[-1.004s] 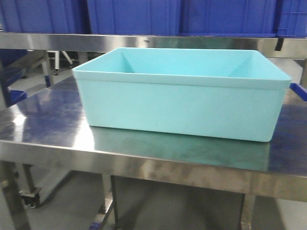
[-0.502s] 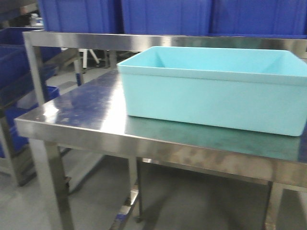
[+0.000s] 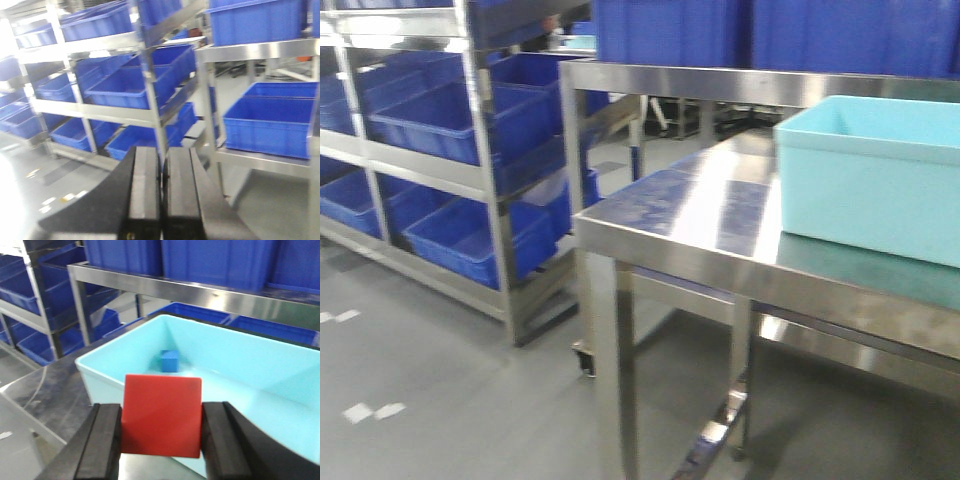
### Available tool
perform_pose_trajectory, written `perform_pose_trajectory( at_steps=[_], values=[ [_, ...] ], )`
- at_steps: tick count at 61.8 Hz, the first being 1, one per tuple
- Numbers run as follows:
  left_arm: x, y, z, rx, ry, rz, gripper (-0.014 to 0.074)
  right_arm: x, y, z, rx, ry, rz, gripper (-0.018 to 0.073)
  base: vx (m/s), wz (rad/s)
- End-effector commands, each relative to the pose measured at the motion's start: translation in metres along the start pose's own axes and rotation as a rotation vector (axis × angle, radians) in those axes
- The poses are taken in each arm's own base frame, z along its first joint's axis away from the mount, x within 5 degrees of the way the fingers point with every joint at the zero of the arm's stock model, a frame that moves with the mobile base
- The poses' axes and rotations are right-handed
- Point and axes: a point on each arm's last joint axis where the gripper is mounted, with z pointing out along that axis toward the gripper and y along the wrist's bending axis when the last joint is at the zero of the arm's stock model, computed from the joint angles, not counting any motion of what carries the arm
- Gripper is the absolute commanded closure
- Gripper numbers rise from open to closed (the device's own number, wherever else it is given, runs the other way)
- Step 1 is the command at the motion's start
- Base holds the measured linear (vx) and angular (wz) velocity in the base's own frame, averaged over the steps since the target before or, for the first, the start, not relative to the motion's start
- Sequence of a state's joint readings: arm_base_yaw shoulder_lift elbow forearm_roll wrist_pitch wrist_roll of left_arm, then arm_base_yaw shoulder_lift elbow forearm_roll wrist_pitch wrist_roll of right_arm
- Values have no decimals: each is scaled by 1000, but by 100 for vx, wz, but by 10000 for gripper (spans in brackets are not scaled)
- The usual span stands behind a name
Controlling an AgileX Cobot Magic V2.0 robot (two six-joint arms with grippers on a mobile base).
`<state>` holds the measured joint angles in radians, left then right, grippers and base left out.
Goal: Pick red cube and place on left shelf
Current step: 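Back the base away from the table, turning toward the room, then drive the base forward down the aisle between bin shelves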
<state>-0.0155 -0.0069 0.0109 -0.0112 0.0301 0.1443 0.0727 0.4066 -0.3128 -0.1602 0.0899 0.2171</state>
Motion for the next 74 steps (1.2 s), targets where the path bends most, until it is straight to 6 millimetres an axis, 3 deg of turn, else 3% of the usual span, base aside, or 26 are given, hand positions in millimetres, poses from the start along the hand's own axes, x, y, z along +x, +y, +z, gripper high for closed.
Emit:
perform_pose_trajectory(
  at_steps=[1, 74],
  values=[
    [0, 0, 1, -4, -62, -5, 491, -17, 2, -2, -14, -110, -14, 501, -9, 52],
    [0, 0, 1, -4, -62, -5, 491, -17, 2, -2, -14, -110, -14, 501, -5, 42]
  ],
)
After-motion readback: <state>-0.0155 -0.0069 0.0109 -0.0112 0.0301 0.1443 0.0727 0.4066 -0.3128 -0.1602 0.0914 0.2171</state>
